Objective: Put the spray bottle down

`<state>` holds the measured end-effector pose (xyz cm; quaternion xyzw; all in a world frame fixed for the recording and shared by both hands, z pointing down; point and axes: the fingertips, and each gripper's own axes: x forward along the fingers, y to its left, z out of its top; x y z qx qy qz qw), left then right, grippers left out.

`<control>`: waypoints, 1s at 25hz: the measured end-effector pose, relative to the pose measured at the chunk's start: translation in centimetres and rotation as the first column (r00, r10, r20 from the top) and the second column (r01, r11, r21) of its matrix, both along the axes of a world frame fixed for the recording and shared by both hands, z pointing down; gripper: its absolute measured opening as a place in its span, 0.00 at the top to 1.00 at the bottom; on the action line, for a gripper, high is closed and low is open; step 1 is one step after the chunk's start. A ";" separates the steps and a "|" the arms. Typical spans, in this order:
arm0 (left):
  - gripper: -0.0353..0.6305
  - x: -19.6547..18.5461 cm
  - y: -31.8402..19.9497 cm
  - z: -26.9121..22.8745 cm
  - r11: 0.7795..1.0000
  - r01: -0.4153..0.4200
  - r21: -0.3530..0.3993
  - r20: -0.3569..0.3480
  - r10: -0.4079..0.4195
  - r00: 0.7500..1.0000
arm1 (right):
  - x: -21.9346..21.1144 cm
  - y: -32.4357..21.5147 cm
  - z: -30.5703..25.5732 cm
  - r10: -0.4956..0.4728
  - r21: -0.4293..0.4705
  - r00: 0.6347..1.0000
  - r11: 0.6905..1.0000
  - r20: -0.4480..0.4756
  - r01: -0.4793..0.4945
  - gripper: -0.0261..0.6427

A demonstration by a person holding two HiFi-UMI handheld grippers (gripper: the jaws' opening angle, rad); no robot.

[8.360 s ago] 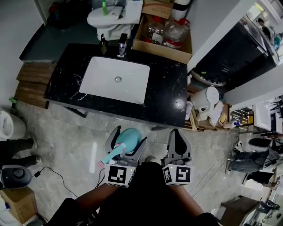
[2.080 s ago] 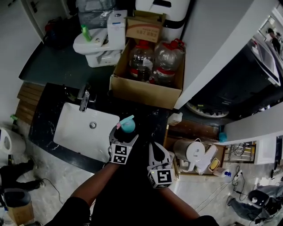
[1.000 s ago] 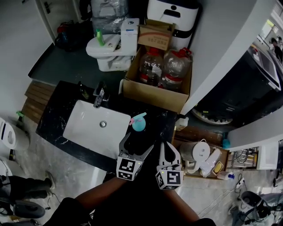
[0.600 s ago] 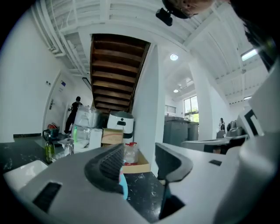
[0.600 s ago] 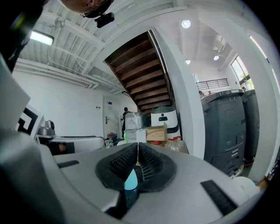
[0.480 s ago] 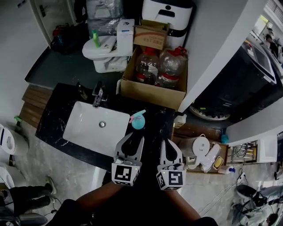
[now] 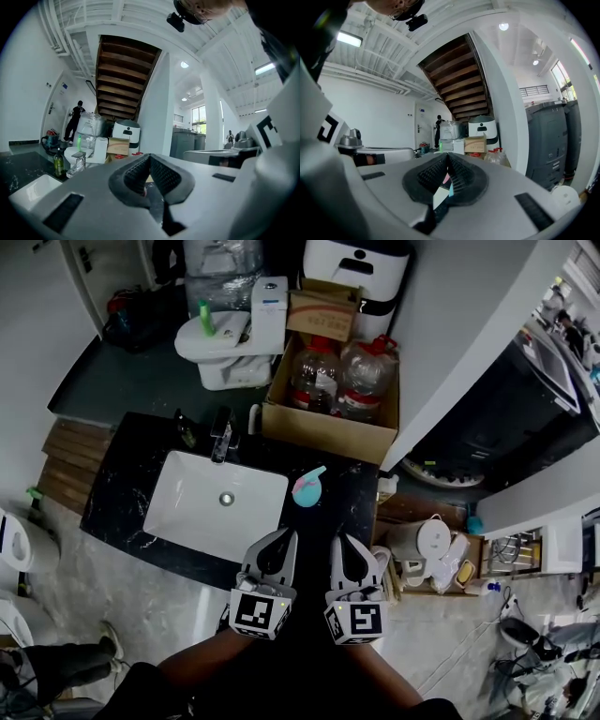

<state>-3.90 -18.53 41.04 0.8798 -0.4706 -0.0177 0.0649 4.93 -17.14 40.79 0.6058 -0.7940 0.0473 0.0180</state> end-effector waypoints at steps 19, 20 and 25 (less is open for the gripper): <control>0.93 -4.3 2.5 -2.0 0.992 -0.127 0.003 -0.075 0.127 0.989 | -7.5 1.9 -0.8 0.037 -0.023 0.995 0.999 -0.091 -0.039 0.94; 0.93 -4.6 2.6 -1.9 0.992 -0.128 0.001 -0.077 0.127 0.989 | -8.0 2.0 -0.8 0.034 -0.025 0.995 0.999 -0.091 -0.037 0.94; 0.93 -6.0 2.8 -1.9 0.992 -0.127 -0.004 -0.076 0.126 0.989 | -9.1 2.6 -0.7 0.040 -0.046 0.994 0.998 -0.104 -0.045 0.94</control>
